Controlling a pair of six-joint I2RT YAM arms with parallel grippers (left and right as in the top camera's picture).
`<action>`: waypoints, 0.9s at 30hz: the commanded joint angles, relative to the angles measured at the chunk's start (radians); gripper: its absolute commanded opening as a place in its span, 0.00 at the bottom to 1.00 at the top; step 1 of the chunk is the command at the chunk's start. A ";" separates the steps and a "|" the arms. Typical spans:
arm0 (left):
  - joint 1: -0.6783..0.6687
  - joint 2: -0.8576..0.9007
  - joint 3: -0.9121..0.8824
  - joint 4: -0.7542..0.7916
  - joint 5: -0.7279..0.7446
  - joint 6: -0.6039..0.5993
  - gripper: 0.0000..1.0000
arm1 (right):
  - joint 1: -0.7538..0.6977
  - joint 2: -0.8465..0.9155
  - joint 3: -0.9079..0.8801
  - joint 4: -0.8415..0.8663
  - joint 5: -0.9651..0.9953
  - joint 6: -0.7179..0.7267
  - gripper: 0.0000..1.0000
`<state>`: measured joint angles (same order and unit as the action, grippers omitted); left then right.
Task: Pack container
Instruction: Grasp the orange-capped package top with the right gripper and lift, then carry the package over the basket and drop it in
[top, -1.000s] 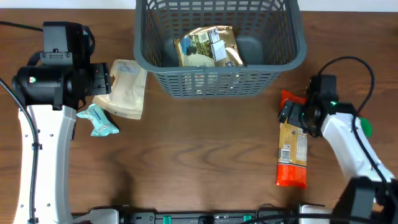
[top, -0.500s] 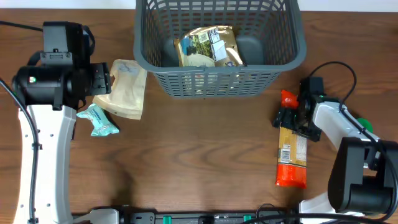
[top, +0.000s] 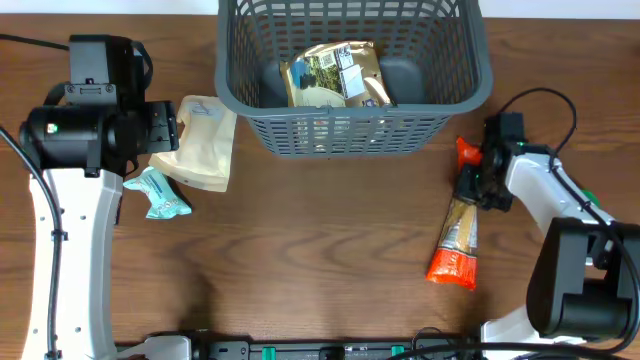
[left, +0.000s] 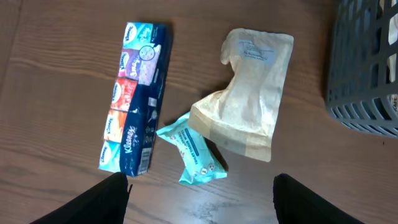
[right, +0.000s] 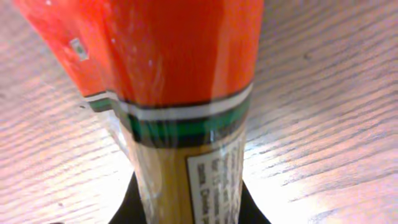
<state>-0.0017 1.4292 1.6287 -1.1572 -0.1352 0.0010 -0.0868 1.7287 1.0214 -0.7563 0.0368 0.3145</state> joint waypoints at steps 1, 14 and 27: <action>0.003 0.005 0.011 -0.005 -0.008 0.006 0.74 | -0.029 -0.020 0.141 -0.042 -0.006 0.020 0.01; 0.003 0.005 0.011 -0.005 -0.008 0.006 0.73 | -0.087 -0.077 0.836 -0.272 0.180 -0.140 0.01; 0.003 0.005 0.011 -0.005 -0.008 0.006 0.73 | 0.225 -0.095 1.263 -0.112 0.157 -0.919 0.01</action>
<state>-0.0017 1.4292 1.6287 -1.1576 -0.1352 0.0010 0.0559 1.6886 2.2295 -0.9100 0.1997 -0.2855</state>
